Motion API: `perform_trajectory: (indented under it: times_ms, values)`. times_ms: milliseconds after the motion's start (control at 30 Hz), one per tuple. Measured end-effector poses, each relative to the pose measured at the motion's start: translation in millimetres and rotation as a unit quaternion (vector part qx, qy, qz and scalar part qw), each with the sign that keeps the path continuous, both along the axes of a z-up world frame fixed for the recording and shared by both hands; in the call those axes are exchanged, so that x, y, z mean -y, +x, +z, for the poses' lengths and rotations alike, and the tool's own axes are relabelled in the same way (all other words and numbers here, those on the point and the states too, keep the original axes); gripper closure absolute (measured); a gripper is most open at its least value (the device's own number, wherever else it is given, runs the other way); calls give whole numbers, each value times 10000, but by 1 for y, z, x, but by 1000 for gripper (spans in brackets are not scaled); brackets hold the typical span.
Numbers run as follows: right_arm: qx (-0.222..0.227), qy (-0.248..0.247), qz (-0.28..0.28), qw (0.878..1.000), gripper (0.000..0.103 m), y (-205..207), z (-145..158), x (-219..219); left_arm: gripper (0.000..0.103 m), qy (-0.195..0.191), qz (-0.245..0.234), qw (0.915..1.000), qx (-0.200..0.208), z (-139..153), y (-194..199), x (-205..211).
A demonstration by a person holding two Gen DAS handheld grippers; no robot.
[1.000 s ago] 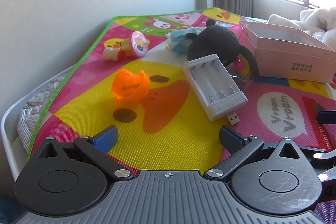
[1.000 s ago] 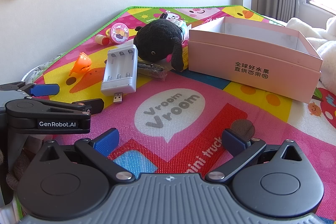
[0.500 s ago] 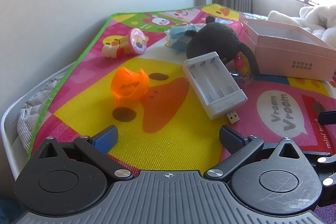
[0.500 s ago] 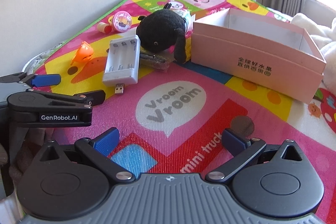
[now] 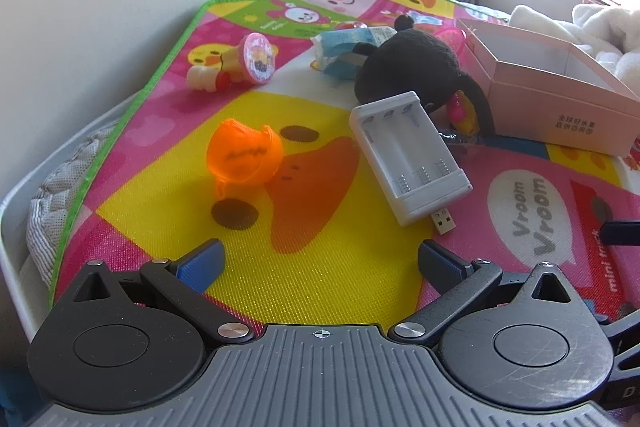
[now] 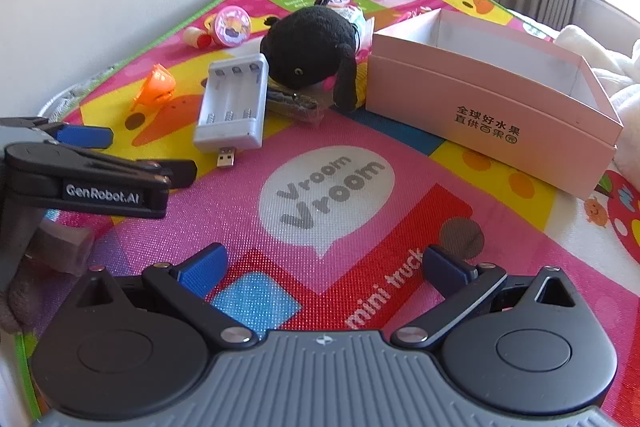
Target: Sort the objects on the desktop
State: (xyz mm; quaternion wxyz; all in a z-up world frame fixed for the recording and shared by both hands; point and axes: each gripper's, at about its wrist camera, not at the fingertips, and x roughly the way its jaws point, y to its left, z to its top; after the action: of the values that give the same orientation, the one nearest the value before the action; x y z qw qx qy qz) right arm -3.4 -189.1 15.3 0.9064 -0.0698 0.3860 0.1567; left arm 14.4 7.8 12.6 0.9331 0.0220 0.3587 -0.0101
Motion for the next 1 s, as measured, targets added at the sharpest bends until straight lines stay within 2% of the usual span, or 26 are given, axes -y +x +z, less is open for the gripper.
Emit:
perform_trajectory:
  times_ms: [100,200,300,333,433,467,500,533,600,667,767,833,867,900,933,1000]
  values:
    - [110,103,-52,9999,0,-6,-2,4,0,-26,-16,10000,57,5,-3,2]
    - [189,136,-111,9997,0,-13,-2,6,0,-512,-272,9983,73,14,-1,6]
    - [147,109,-75,9998,0,-10,-3,4,0,-940,-542,9941,23,25,16,23]
    - [161,96,-74,9998,0,-10,-3,3,0,-898,-555,9944,-5,26,25,32]
    - [220,104,-85,9997,0,-12,-2,4,0,-386,-358,9980,-339,18,54,52]
    - [223,102,-86,9997,0,-12,-2,3,0,-335,-264,9983,-404,15,59,52]
    - [228,98,-82,9997,0,-13,-1,3,9,-379,-214,9983,-387,14,60,49]
    - [221,96,-78,9997,0,-12,0,3,36,-423,-222,9984,-301,16,56,43]
    - [219,134,-21,9997,0,-11,5,3,48,-470,-434,9976,-271,18,45,30]
    - [418,273,152,9986,0,-9,13,3,50,-383,-588,9972,-266,18,32,16]
    - [919,272,-46,9954,0,2,26,-3,50,-113,-652,9973,-316,20,9,-2]
    - [893,323,-16,9955,13,20,30,-11,50,-43,-675,9969,-398,23,-5,-11]
    - [760,400,143,9962,31,32,30,-16,49,-42,-674,9967,-451,25,-9,-16]
    - [645,452,277,9965,49,42,30,-22,44,-62,-666,9965,-508,26,-13,-20]
    - [574,452,391,9966,54,51,30,-31,32,-94,-664,9962,-552,27,-15,-22]
    - [763,265,611,9949,55,64,29,-50,14,-121,-667,9963,-526,29,-19,-25]
